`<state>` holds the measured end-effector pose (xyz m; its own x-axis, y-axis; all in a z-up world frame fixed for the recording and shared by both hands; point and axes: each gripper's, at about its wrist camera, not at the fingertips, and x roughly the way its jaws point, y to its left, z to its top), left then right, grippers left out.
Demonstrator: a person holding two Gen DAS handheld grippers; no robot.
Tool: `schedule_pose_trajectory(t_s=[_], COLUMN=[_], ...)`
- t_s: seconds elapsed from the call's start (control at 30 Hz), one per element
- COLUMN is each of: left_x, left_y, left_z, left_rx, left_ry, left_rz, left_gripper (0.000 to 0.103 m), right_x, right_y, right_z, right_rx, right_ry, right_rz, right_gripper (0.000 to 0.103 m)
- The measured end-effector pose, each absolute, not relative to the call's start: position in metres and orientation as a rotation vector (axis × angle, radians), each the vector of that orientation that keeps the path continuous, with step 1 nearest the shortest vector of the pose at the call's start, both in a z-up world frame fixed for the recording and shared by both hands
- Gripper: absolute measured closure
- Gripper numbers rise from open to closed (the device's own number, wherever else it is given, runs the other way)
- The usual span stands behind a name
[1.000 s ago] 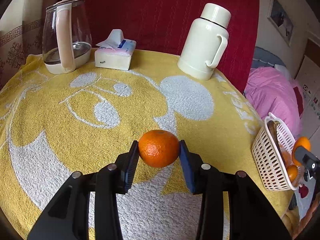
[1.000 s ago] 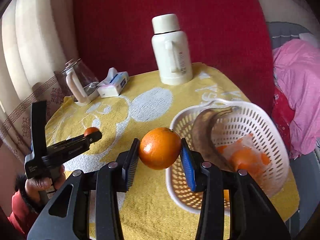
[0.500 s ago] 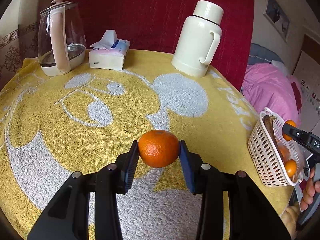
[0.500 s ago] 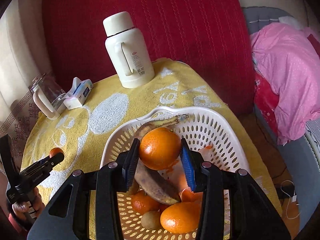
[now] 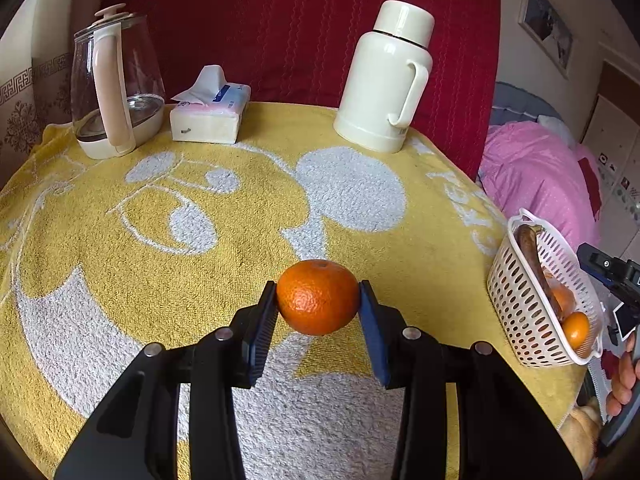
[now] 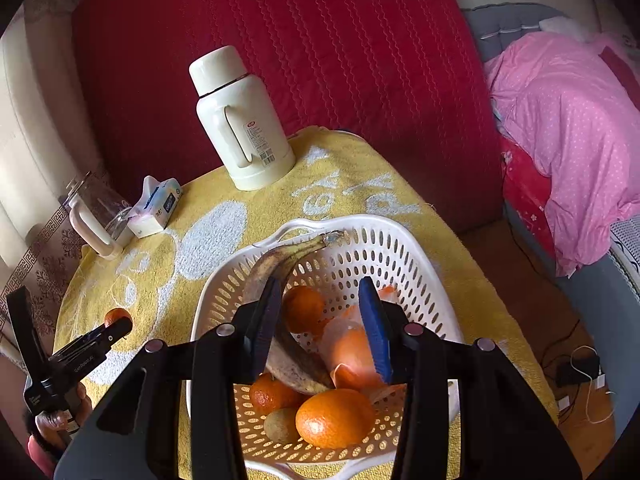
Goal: Organize fruits
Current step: 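Carry the mandarin into the basket and open the right tool while the left tool carries its mandarin, then lower the mandarin into the basket and open the left tool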
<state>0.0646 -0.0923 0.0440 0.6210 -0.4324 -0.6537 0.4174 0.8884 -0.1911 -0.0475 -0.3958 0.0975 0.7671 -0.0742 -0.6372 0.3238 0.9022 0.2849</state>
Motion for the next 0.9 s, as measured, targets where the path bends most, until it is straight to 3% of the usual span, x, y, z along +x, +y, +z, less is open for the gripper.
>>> schedule_pose_trajectory(t_s=[0.3, 0.4, 0.9], left_x=[0.041, 0.032, 0.016], left_y=[-0.122, -0.141, -0.264], left_z=[0.064, 0.076, 0.104], left_rx=[-0.006, 0.016, 0.094], left_ry=[0.756, 0.739, 0.755], left_rz=[-0.564, -0.607, -0.821], left_gripper=[0.062, 0.062, 0.062], right_x=[-0.079, -0.087, -0.115], right_y=[-0.395, -0.392, -0.413], right_z=[0.104, 0.106, 0.093], right_rx=[0.329, 0.290, 0.307], right_ry=[0.601, 0.576, 0.556], right_rz=[-0.255, -0.262, -0.261], right_gripper=[0.058, 0.044, 0.040])
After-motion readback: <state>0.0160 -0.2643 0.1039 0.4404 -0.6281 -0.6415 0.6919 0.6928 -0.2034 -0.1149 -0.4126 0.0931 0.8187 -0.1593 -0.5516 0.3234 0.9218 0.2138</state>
